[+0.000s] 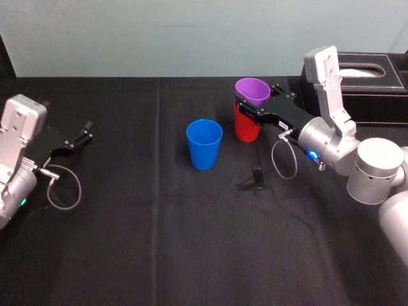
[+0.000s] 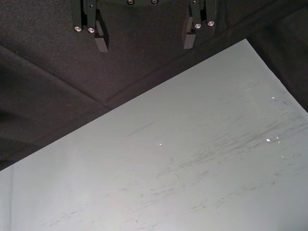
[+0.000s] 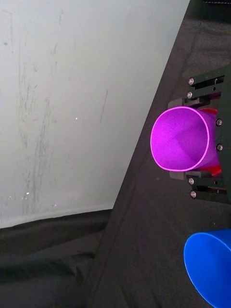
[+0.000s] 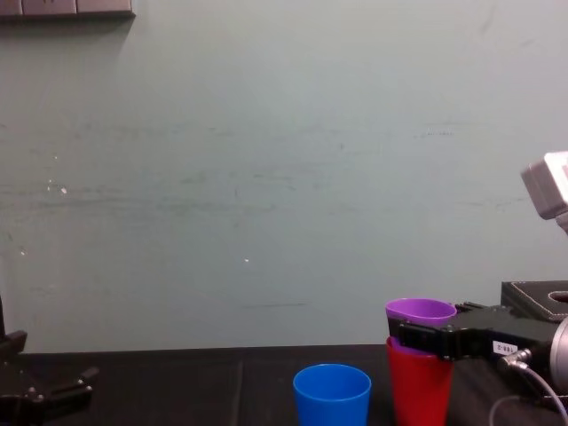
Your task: Stack the three plastic cups sequentially using one hand.
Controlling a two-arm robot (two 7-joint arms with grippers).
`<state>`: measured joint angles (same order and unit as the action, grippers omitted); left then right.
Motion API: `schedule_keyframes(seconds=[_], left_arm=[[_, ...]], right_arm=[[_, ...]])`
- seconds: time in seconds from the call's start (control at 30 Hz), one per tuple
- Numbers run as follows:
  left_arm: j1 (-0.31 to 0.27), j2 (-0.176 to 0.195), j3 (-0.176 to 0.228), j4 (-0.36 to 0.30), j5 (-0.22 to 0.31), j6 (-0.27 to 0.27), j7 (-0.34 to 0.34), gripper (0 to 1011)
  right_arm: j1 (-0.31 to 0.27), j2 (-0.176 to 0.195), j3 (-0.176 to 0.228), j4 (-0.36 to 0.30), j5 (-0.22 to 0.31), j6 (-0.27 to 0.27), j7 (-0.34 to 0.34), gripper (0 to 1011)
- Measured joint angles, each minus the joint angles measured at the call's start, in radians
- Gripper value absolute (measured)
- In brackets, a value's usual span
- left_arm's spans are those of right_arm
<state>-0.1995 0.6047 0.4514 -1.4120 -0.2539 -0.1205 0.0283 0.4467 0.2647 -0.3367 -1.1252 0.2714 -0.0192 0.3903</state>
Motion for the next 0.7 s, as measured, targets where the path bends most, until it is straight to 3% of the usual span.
schedule_keyframes(seconds=[0.23,0.53,0.7], left_arm=[[0.000,0.000,0.000,0.000,0.000,0.000,0.000,1005],[0.000,0.000,0.000,0.000,0.000,0.000,0.000,1005],[0.000,0.000,0.000,0.000,0.000,0.000,0.000,1005]], right_arm=[[0.000,0.001,0.000,-0.002,0.002,0.002,-0.001,737],[0.000,0.001,0.000,-0.003,0.003,0.003,-0.001,985],[0.000,0.002,0.000,-0.003,0.003,0.004,-0.001,1002]])
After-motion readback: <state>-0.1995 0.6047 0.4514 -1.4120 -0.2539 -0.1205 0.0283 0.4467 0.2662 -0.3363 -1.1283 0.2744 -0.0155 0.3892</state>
